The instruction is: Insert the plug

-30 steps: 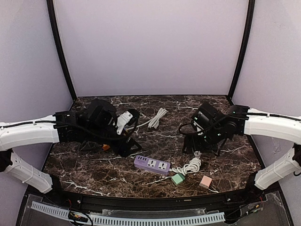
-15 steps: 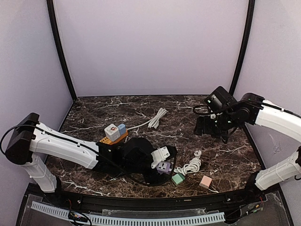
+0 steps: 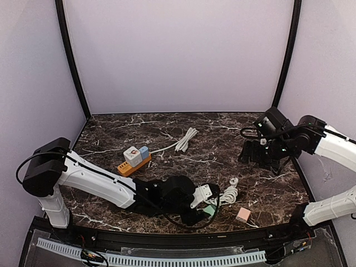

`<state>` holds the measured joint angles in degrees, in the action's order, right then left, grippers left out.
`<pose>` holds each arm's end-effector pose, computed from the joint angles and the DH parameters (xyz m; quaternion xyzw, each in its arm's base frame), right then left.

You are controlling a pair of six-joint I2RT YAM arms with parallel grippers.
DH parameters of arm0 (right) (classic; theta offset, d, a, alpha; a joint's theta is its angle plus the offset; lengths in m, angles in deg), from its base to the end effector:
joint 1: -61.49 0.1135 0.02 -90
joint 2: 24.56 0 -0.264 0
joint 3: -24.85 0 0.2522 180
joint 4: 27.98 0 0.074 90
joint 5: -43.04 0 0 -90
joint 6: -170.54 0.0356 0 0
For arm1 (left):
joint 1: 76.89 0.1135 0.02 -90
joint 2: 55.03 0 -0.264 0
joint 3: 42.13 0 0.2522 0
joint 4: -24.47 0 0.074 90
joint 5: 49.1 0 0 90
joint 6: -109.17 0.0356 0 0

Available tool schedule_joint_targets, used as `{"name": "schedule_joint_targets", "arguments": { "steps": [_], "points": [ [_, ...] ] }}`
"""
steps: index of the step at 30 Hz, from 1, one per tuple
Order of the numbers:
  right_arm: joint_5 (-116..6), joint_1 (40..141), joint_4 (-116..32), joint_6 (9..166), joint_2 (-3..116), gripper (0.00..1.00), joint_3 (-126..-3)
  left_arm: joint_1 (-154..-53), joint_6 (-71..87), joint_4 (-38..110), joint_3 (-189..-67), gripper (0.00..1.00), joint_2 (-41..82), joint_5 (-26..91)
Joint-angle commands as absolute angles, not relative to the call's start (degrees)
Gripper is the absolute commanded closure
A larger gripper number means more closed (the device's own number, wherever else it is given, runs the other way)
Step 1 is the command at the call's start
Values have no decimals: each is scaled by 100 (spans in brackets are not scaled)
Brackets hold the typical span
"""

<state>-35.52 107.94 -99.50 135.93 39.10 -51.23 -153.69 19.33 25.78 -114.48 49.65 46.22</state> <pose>0.1464 0.1438 0.3109 0.1012 0.9541 0.1452 0.2417 0.0925 -0.3800 0.1734 0.5307 0.7029 -0.2604 0.3955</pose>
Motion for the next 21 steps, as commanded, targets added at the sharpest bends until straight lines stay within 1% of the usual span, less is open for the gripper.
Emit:
{"name": "schedule_joint_targets", "arguments": {
  "steps": [1,14,21],
  "points": [
    [-3481,10755,-10102,13705,3861,16,-5033,-15496,1677,2461,-11605,27,5162,4756],
    [-3656,10755,-10080,13527,4033,17,-4932,-15848,1273,2294,-11969,37,5945,5474],
    [-3690,10755,-10080,13458,4040,17,-4970,-15855,1218,2301,-12007,39,6103,5970]
  ]
}}
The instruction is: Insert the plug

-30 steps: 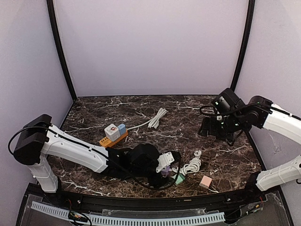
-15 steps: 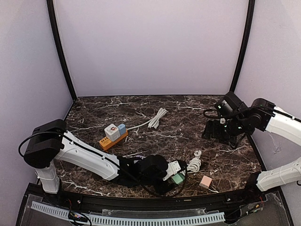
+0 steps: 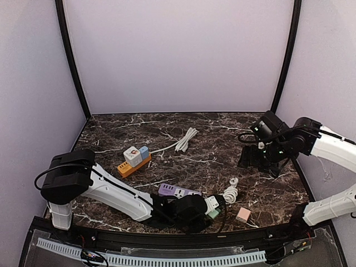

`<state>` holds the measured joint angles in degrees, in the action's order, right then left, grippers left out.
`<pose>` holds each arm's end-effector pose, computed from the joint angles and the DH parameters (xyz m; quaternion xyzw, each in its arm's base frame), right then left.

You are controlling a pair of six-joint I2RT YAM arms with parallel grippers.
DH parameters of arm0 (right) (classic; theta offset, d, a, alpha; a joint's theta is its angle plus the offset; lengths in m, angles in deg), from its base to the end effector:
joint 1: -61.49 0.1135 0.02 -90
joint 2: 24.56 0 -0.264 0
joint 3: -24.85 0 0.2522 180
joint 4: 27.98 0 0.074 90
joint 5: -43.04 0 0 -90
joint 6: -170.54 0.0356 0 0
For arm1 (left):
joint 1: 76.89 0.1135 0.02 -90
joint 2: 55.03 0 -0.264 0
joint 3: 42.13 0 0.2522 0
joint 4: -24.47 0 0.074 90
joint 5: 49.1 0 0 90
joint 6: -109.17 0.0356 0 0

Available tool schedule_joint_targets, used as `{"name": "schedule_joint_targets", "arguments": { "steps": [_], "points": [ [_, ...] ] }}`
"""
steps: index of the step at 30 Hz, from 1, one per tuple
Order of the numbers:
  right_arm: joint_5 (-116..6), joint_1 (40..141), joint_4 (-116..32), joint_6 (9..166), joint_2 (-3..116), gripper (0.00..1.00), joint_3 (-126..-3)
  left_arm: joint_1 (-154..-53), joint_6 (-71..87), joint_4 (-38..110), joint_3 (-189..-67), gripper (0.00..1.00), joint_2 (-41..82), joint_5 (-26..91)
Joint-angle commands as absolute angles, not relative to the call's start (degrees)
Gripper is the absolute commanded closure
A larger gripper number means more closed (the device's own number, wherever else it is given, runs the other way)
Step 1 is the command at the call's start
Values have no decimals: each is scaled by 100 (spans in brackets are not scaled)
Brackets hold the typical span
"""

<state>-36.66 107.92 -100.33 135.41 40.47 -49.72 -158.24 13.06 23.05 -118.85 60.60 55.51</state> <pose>0.1473 0.1457 0.2976 0.0923 0.9639 0.1257 0.2159 0.0715 -0.4104 0.1271 0.4985 0.7389 -0.2209 0.3959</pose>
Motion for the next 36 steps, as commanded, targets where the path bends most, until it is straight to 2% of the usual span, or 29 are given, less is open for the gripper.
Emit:
{"name": "schedule_joint_targets", "arguments": {
  "steps": [1,9,13,17,23,29,36],
  "points": [
    [-3700,10754,-10080,13452,4039,17,-4958,-15855,1221,2302,-12021,39,6118,6014],
    [-3768,10754,-10088,13415,4004,17,-4886,-15855,1139,2156,-12267,37,6415,6153],
    [-3791,10756,-10091,13348,4053,17,-4869,-15854,1089,2161,-12380,42,6550,6311],
    [-3757,10754,-10084,13309,4091,16,-4902,-15855,1197,2205,-12445,58,6565,6371],
    [-3658,10754,-10077,13268,4142,16,-4938,-15855,1410,2335,-12434,77,6427,6194],
    [-3563,10755,-10030,13257,4149,16,-4925,-15855,1557,2426,-12089,88,6001,6029],
    [-3493,10760,-9926,13177,4101,15,-4850,-15855,1865,2779,-11745,96,5186,5836]
  ]
}}
